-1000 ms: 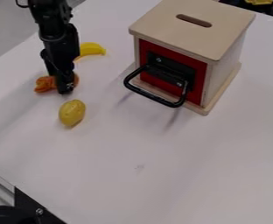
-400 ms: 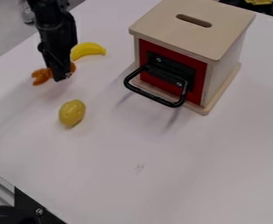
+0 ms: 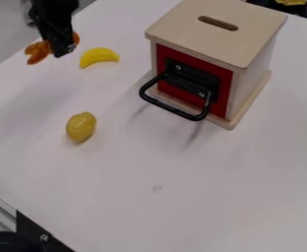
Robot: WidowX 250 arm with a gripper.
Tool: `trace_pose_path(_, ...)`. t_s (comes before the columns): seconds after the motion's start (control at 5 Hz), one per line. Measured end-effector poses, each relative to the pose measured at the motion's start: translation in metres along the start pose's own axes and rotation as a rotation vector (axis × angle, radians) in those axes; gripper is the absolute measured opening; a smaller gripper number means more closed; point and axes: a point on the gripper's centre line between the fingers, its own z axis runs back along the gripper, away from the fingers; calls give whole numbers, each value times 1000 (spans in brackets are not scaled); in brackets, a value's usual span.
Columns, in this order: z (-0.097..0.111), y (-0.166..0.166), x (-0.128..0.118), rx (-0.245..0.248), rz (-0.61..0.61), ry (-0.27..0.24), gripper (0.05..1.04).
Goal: Move the orange thing to the right side of the table
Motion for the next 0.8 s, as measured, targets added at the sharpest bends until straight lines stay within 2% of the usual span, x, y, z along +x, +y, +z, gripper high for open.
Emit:
trace_pose_path(0.2, 42, -37, 19, -51, -79, -111, 410)
trace_pose_path(0.4, 70, -79, 29, -126, -207, -203, 409)
trace_pose_path(0.6, 84, -127, 31, -176, -359, -237, 409)
trace_pose_path(0.8, 87, -179, 37, -178, -452, -241, 409)
